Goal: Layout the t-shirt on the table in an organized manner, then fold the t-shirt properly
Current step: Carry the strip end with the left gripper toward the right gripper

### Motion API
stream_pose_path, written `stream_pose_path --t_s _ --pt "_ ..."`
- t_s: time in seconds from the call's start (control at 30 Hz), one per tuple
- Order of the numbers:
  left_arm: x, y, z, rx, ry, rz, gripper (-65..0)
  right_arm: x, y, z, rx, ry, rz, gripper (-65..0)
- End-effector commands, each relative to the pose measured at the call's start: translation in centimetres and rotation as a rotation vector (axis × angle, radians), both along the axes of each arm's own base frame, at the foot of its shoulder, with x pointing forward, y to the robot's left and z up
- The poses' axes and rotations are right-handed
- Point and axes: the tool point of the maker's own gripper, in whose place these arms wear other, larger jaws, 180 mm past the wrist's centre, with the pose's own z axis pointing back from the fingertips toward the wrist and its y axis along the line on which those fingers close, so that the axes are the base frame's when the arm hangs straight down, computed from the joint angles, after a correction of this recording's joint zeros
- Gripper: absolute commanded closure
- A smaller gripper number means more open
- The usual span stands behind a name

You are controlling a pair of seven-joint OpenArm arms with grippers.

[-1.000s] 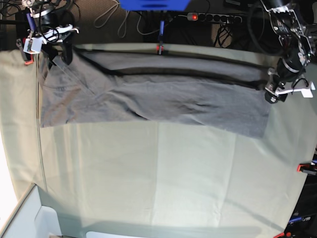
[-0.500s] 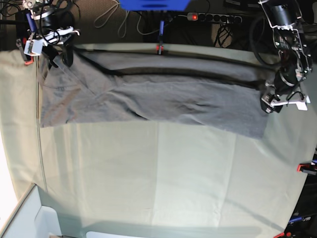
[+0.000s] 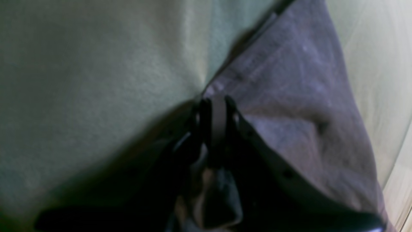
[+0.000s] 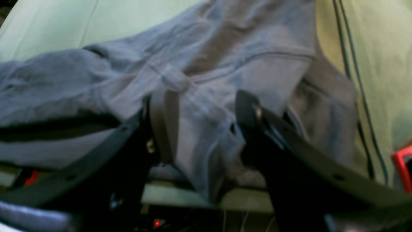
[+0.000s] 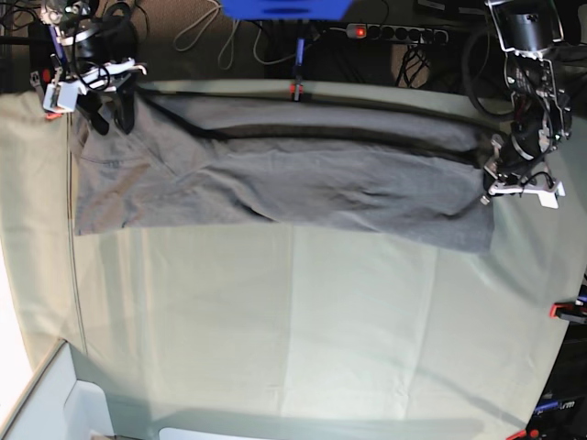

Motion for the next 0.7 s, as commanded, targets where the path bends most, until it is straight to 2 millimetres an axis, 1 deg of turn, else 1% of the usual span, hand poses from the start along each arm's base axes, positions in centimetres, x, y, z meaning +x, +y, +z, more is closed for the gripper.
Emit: stream_pose_path --t_s 0.0,0.07,0.17,0.27,0.4,0.57,0.67 --pt "-0.9 -1.1 -0.6 -0.029 0.051 -0.031 -0.1 0.0 -0.1 1.0 0.009 -0.038 0.009 -29.1" --pt "-0.9 -1.2 0.3 -0.008 0.025 -0.043 0.0 0.0 -0.1 1.0 0.009 -0.038 0.009 -29.1" --pt "0.1 -1.5 3.0 0.027 -0.052 -0.073 0.0 0.0 -0.1 1.0 0.007 -0.038 0.009 -29.1" --pt "1.6 -3.3 6.3 0.036 -0.155 -0.100 0.0 0.0 -0.1 1.0 0.007 -0.038 0.009 -29.1" --pt "2.1 -5.0 9.1 0.046 -0.233 -0.132 0.0 0.0 -0.1 1.0 0.007 -0.038 0.009 -29.1" --pt "3.0 -7.6 11.6 0.013 -0.319 -0.140 0.0 0.0 -0.1 1.0 0.007 -0.038 0.009 -29.1" --pt "3.8 -10.6 12.8 -0.009 -0.356 -0.205 0.0 0.0 -0.1 1.0 0.009 -0.038 0.009 -29.1"
